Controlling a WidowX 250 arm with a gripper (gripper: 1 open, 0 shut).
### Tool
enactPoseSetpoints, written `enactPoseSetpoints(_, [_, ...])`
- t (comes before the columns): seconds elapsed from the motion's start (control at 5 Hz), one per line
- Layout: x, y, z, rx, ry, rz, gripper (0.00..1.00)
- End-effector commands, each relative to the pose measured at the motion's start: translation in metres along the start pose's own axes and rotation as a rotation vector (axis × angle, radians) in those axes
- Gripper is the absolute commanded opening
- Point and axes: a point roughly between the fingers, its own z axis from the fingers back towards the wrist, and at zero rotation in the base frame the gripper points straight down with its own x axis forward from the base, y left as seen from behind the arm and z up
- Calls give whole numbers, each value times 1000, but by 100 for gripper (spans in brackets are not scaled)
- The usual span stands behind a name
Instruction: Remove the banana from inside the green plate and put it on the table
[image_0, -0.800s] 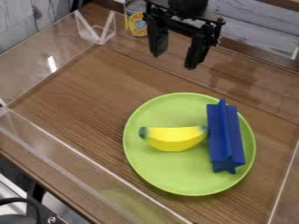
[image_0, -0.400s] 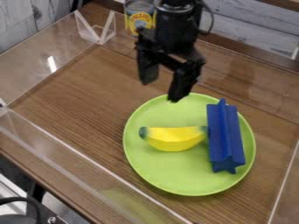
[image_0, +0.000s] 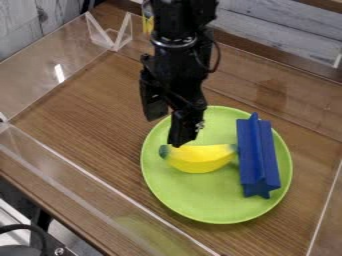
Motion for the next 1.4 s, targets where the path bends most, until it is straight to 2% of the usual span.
enactPoseSetpoints(0.0, [1,2,4,15,-59,-11,100])
enactPoseSetpoints(0.4, [-3,4,-12,12,-109,-15,100])
enactPoseSetpoints(1.2, [-5,12,-39,-6,-183,-44,100])
